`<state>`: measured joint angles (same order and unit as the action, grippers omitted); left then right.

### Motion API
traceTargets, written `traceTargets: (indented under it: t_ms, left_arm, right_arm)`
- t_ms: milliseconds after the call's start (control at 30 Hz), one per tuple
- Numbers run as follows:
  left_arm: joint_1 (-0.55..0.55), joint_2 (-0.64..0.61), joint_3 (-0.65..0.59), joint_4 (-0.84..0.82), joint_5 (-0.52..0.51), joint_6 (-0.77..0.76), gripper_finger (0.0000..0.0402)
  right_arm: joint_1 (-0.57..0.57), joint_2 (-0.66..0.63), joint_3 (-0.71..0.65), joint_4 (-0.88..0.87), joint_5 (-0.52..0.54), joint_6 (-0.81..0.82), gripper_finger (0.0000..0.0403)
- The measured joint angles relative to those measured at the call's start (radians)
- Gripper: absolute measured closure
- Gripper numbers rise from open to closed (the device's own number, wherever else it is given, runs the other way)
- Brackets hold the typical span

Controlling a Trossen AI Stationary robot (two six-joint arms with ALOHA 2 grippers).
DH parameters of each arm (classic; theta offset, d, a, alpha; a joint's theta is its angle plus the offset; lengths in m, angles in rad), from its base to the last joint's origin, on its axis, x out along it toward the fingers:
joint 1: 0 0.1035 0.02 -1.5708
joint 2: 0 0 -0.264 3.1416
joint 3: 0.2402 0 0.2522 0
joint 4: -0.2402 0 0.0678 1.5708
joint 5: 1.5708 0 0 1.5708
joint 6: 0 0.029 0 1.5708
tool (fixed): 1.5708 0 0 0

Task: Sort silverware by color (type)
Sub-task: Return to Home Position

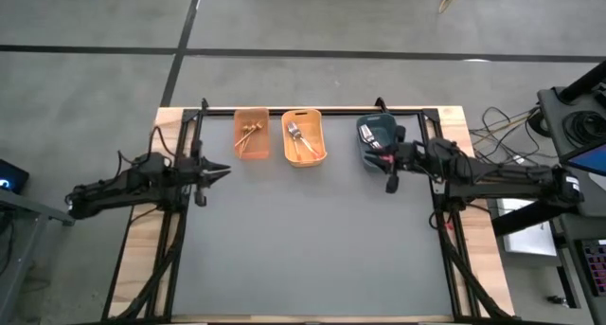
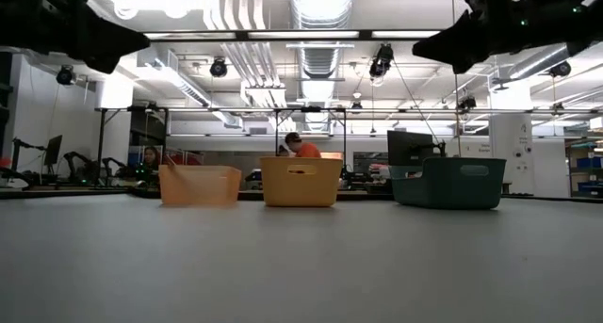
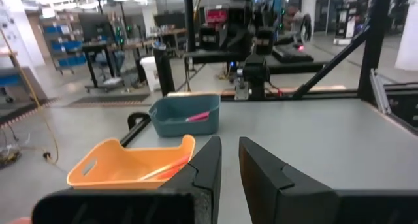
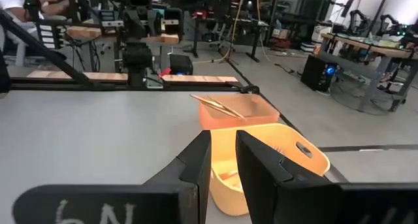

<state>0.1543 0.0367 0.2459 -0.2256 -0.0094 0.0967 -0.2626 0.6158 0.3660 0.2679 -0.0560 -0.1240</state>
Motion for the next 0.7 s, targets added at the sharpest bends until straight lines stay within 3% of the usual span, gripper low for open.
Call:
traceTargets:
  t_ms: [700]
  left_arm:
    - [0.0, -0.037, -0.084, 0.016, 0.11, 0.003, 0.0365]
  right_arm:
    - [0.0, -0.266, -0.219, 0.008, 0.033, 0.047, 0.0339]
